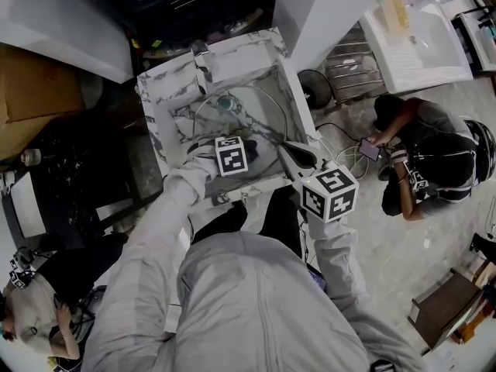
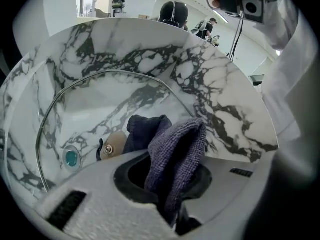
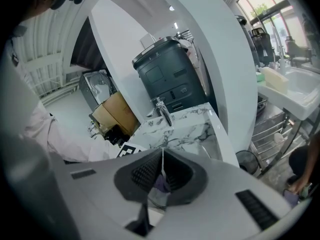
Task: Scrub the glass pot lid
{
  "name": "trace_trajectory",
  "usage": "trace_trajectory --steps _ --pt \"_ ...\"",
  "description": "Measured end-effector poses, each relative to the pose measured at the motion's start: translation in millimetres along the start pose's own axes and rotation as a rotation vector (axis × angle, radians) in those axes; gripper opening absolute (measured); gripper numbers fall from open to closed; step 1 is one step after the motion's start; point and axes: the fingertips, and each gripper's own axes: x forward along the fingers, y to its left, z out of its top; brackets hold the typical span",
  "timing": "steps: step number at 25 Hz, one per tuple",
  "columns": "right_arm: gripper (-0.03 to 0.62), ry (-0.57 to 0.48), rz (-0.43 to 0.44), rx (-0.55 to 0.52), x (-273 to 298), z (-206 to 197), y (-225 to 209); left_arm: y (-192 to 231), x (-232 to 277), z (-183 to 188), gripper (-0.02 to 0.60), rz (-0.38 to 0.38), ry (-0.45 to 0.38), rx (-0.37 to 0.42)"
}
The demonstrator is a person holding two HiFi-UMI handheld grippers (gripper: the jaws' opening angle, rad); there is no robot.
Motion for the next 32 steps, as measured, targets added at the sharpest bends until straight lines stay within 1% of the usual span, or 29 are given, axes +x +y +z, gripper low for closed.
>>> trace_trajectory --steps 3,7,12,16,20,23,29,30,32 --pt "0.031 0.004 0.004 -0.004 2 1 1 9 2 -11 0.057 0.012 0.024 -0.029" --pt "0.031 0.007 0.006 -0.006 3 3 1 24 -4 -27 0.057 0.048 0.050 -0.065" --pt "0.031 0.015 0.000 -0.002 2 0 -3 47 -20 -40 0.057 0.146 0.099 -0.101" --pt "0.031 0.018 -0.004 0.001 1 -1 -7 58 -14 -46 0.057 0.157 0.091 -0.119" --pt "0.031 0.023 -0.009 0.001 -3 -2 -12 74 -21 -54 0.057 0.208 0.105 -0.132" --pt "0.031 0.032 -0.014 0.003 -4 -5 -16 79 -22 -52 0.057 0.206 0.100 -0.148" --pt "0.031 0.035 -0.014 0.009 -6 -5 -18 90 -27 -52 0.057 0.229 0.088 -0.177" --pt "0.031 0.035 -0.013 0.011 -6 -6 -19 93 -27 -51 0.057 0.240 0.086 -0.180" --pt "0.031 0.038 -0.012 0.012 -6 -6 -20 101 -29 -50 0.057 0.289 0.079 -0.187"
